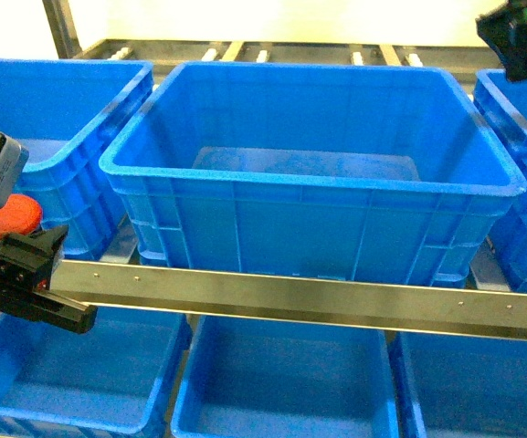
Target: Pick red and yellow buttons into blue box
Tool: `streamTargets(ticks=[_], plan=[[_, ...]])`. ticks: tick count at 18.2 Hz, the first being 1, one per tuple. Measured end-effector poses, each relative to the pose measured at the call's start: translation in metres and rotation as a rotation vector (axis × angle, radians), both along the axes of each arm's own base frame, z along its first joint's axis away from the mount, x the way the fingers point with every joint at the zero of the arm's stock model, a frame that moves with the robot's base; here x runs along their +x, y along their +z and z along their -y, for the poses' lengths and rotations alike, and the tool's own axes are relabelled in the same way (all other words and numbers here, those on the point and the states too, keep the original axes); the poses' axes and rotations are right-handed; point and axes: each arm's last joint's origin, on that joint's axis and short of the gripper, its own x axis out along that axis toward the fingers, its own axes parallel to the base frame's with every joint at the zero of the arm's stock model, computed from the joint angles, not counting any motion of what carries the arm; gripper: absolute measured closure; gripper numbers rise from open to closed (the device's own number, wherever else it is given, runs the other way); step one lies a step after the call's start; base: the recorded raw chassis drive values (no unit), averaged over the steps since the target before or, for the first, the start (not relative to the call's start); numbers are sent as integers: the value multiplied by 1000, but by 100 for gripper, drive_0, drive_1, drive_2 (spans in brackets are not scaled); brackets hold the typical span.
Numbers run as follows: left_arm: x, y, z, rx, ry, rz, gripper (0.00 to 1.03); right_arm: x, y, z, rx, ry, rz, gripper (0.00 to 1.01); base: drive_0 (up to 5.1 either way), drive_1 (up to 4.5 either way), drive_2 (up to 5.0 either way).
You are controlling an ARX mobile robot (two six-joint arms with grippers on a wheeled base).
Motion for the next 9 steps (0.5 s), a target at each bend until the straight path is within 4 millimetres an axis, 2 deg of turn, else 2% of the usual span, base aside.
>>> streamTargets(ticks=[3, 5, 7, 8, 9], plan=[[0, 0, 0, 0, 0, 0, 79, -13, -26, 5, -53, 0, -90, 3, 0, 0, 0], [-1, 7, 3, -6, -37, 16, 79, -12, -27, 5, -60, 3, -85, 3, 0, 0, 0], [5, 41, 7, -15, -85, 163, 79, -12, -26, 5, -64, 6, -79, 3, 0, 0, 0], [17, 71, 13, -26, -117, 278, 79, -12, -26, 5, -67, 7, -79, 3, 0, 0, 0], [28, 89, 19, -25, -145, 335, 79, -12, -26, 5, -68, 7, -78, 3, 0, 0, 0]])
